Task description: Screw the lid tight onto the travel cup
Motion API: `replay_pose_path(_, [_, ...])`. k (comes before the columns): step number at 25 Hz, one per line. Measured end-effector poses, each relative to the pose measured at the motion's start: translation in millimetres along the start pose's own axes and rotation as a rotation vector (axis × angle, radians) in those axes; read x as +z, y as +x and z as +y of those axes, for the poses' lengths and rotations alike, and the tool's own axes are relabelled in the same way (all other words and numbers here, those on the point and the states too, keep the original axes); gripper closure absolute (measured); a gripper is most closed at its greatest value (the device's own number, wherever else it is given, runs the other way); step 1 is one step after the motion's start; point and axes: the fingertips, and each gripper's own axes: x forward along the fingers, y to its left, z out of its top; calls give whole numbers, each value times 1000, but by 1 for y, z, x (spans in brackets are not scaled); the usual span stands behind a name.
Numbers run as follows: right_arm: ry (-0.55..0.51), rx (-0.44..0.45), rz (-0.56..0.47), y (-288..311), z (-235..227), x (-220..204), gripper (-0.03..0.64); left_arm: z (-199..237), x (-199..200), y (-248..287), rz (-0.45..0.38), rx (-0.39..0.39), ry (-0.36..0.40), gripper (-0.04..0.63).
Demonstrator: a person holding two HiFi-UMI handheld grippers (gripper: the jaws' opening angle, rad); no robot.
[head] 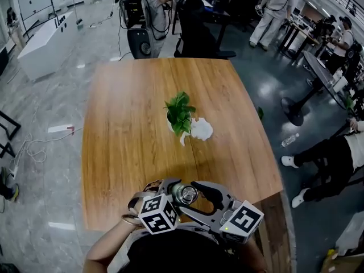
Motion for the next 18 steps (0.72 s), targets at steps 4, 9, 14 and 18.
replay_pose_path(4, [-103, 101, 87, -5, 11, -9, 345, -20, 1, -9, -11, -168, 160, 199])
replay_pose_path(9, [-92, -94, -13, 1, -13, -4, 351, 8, 1, -2, 40, 25, -3, 199])
replay_pose_path(14, [6, -103, -72, 0, -14, 6, 351, 6, 3, -1, 22, 17, -42, 199])
replay_pose_path(18, [-65, 70, 43, -1, 7, -1, 351, -22, 4, -9, 5, -189, 158, 199])
